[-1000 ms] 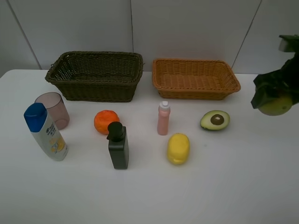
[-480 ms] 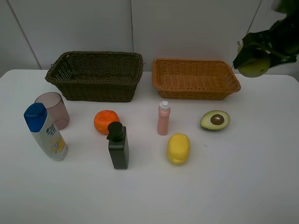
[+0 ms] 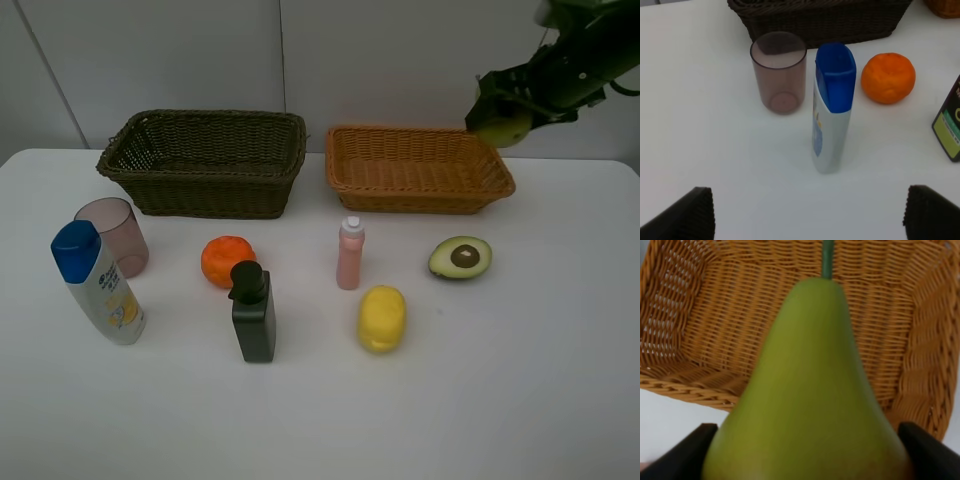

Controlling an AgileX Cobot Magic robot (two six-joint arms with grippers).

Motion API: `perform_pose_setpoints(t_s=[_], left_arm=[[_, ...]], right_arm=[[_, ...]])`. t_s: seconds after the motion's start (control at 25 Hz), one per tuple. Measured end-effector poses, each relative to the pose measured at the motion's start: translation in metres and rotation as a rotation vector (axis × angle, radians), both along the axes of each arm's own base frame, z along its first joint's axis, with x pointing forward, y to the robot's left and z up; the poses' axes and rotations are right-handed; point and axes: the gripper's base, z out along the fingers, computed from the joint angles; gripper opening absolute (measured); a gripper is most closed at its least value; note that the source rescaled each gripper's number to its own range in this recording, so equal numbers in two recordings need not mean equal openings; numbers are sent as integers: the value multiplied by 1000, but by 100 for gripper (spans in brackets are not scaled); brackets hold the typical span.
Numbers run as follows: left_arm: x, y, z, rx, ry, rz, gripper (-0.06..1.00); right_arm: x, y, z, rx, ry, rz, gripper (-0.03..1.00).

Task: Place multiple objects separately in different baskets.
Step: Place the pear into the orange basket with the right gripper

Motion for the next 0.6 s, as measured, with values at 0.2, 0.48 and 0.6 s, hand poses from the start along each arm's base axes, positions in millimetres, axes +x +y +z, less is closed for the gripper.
perform_pose_setpoints(t_s=[0.2,0.48,0.6], left_arm=[[0,0,0,0,0,0,100],[0,0,0,0,0,0,100],[0,0,0,0,0,0,100]], right_arm=[[19,19,-12,-2,-1,44,59],[36,21,-33,-11,2,35,59],[41,20,-43,-22,-9,24,59]])
